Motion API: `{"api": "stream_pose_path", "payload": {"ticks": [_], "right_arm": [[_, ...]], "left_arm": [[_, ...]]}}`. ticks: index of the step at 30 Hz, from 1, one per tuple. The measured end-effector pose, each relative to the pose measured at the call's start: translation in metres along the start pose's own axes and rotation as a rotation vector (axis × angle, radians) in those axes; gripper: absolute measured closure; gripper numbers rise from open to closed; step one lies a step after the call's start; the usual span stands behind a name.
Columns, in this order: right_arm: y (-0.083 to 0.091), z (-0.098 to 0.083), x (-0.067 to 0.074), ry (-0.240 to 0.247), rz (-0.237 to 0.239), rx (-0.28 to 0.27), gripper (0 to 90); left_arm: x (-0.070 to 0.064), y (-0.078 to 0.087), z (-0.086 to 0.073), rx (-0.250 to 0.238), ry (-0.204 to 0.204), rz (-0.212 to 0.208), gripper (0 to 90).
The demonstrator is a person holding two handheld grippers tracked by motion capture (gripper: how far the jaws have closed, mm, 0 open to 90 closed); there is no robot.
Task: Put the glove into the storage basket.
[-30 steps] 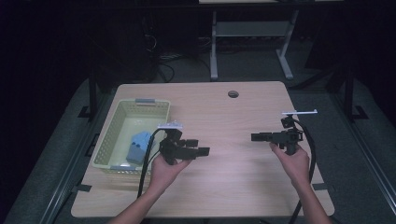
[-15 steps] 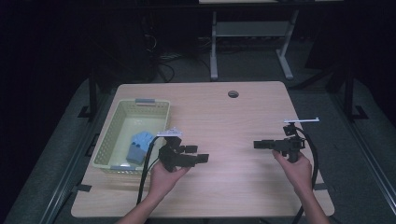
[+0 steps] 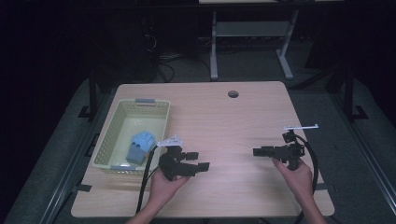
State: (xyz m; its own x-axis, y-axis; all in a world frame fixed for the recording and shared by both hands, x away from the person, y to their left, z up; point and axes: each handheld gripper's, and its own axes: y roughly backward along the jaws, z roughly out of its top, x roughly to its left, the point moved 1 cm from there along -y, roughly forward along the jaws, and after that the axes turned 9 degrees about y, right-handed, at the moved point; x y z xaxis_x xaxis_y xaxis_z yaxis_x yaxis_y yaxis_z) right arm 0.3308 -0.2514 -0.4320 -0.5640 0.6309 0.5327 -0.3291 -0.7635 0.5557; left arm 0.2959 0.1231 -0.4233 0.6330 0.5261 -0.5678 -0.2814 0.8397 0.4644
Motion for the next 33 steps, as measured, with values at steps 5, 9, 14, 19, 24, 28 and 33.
{"api": "stream_pose_path", "payload": {"ticks": [5,9,14,19,24,28,33], "right_arm": [[0.0,-0.006,0.001,0.001,0.004,0.001,32.1],[-0.001,-0.012,0.001,0.006,0.005,0.007,32.1],[-0.001,-0.019,0.002,0.004,0.012,0.006,31.9],[-0.003,-0.024,0.003,0.006,0.017,0.006,31.9],[-0.004,-0.033,0.005,0.007,0.022,0.004,31.9],[-0.004,-0.036,0.007,0.007,0.022,0.002,31.9],[-0.006,-0.041,0.013,0.039,0.045,-0.018,30.8]], "left_arm": [[-0.001,0.0,-0.006,0.0,0.002,0.001,25.5],[0.001,0.001,-0.012,0.002,0.001,-0.002,25.6],[0.001,0.002,-0.02,0.002,-0.008,0.0,25.6],[0.0,0.003,-0.025,0.003,-0.01,0.002,25.6],[0.0,0.006,-0.031,0.009,-0.02,-0.003,25.6],[-0.001,0.009,-0.035,0.0,-0.025,-0.01,25.7],[-0.008,0.01,-0.04,-0.016,-0.055,-0.016,25.9]]}}
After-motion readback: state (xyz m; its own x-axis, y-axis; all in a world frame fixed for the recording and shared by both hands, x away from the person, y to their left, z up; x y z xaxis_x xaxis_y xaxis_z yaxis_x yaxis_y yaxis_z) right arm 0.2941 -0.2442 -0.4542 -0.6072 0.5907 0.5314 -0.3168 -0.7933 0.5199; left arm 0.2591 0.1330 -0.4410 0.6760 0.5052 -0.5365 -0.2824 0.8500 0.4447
